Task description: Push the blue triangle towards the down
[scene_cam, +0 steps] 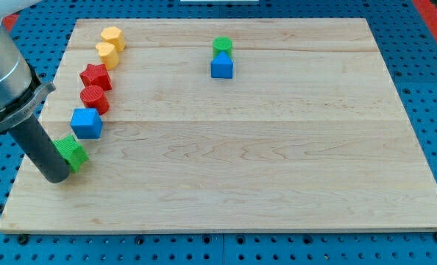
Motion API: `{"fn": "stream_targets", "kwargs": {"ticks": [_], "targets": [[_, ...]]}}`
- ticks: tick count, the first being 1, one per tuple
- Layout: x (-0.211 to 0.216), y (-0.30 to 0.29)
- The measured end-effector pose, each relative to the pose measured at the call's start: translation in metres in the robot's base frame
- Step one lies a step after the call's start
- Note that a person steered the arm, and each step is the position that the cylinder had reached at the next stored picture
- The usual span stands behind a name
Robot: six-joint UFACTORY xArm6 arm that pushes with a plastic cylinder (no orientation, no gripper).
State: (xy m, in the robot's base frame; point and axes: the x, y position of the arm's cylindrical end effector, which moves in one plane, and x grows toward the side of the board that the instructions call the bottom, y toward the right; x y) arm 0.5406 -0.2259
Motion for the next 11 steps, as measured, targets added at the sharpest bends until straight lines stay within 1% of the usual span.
{"fn": "stream_targets", "kwargs": {"ticks": [1,2,3,4,5,6,7,8,9,10,11], "targets": [[0.002,0.023],[0.011,0.101],[-0.094,0.132],[-0.153,0.270],[-0.229,0.350],[-0.247,0.275],[-0.222,0.249],[-0.178,0.239],[-0.197,0.244],[-0.212,0.232],[-0.198,0.166]]}}
